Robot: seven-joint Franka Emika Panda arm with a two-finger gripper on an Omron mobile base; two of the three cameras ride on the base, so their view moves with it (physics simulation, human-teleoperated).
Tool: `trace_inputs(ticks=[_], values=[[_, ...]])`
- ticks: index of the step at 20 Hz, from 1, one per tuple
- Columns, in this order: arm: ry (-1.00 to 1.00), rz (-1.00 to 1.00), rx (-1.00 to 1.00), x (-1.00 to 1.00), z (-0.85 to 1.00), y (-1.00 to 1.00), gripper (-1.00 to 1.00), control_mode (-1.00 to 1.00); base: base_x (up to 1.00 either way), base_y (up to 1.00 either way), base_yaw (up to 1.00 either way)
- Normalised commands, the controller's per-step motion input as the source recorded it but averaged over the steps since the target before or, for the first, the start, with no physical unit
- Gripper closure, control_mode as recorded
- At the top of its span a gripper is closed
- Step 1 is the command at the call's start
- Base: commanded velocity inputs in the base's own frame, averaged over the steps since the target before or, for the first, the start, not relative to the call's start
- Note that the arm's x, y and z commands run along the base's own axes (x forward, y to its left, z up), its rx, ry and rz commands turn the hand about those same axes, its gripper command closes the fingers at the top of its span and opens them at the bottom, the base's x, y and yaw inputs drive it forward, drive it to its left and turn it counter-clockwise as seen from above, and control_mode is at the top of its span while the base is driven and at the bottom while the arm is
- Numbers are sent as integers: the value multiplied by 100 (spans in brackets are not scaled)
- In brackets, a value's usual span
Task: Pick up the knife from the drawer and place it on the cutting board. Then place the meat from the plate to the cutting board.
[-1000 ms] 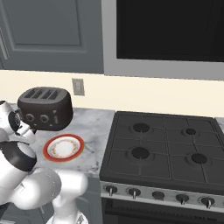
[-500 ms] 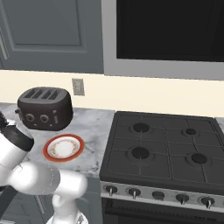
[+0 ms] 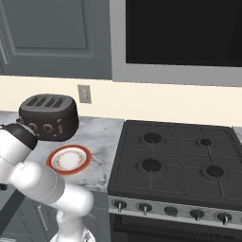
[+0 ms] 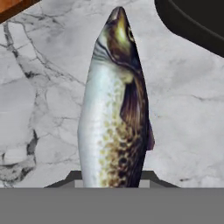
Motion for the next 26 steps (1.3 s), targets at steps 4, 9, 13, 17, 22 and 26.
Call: trace_inputs(ticks=[4, 9, 13, 17, 22, 26], values=[[-5, 26, 0, 1, 7, 31, 100, -100, 0, 0, 0], [-1, 25, 0, 11, 1, 32, 100, -100, 0, 0, 0], [0, 26, 1, 18, 0, 33, 100, -100, 0, 0, 0], [0, 23, 1, 27, 0, 32, 100, -100, 0, 0, 0], [0, 18, 1, 23, 0, 34, 100, -100, 0, 0, 0], [0, 11, 0, 0, -2, 6, 100, -100, 0, 0, 0]])
